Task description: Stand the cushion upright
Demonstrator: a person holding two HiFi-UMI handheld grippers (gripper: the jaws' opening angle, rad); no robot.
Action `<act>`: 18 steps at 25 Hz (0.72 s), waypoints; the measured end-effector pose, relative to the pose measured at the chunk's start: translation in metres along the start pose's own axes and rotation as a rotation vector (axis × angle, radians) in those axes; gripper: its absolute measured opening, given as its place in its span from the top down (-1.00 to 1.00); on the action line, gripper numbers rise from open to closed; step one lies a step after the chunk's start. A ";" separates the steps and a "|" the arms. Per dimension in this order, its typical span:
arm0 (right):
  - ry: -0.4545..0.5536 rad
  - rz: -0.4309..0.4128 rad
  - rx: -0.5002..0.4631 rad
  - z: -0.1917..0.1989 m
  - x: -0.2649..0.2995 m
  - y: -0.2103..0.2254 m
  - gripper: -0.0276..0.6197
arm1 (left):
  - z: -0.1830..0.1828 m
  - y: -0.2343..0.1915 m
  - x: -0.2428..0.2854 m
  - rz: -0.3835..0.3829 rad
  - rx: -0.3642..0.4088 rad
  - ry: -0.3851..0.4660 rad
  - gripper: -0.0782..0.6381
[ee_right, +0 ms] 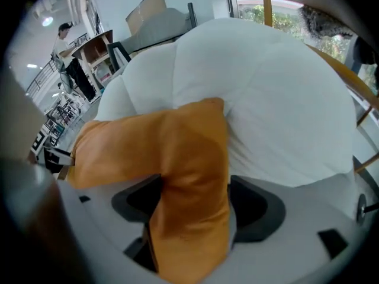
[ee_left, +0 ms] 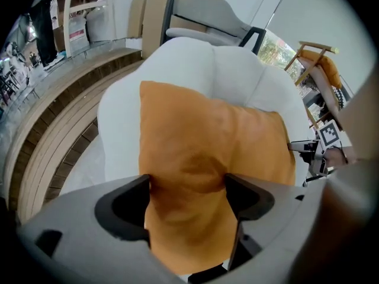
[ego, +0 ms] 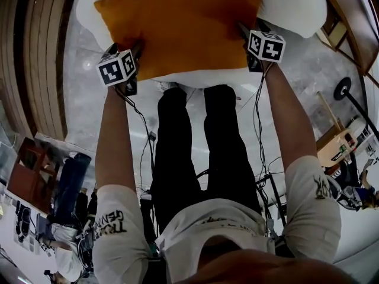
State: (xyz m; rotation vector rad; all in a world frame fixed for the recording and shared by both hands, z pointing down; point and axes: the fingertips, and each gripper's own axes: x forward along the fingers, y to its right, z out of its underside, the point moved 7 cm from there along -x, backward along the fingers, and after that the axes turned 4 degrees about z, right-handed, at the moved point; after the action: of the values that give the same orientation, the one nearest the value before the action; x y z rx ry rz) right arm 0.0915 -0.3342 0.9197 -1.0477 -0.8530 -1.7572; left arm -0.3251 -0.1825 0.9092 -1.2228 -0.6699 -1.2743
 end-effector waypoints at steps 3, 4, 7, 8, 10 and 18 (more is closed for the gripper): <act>-0.047 0.003 0.066 0.007 0.009 0.000 -0.10 | 0.001 -0.001 0.005 0.011 -0.018 -0.031 -0.28; -0.066 -0.008 0.129 0.010 0.011 -0.001 -0.09 | 0.001 -0.001 0.006 0.011 -0.020 -0.043 -0.28; -0.095 -0.069 0.298 0.019 0.014 -0.005 0.01 | 0.002 0.004 0.006 0.010 -0.008 -0.075 -0.21; -0.098 -0.077 0.295 0.021 0.013 -0.006 0.12 | 0.002 0.007 0.005 0.016 0.000 -0.084 -0.07; -0.112 -0.074 0.213 0.021 0.009 -0.009 0.40 | 0.004 0.015 0.001 0.036 0.014 -0.099 0.19; -0.091 -0.090 -0.066 0.012 -0.021 -0.028 0.78 | 0.004 0.036 -0.015 0.066 0.170 -0.132 0.63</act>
State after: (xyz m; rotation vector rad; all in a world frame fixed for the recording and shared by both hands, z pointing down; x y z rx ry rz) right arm 0.0747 -0.3066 0.9025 -1.1557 -0.9160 -1.8349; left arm -0.2938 -0.1791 0.8857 -1.1853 -0.8104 -1.0665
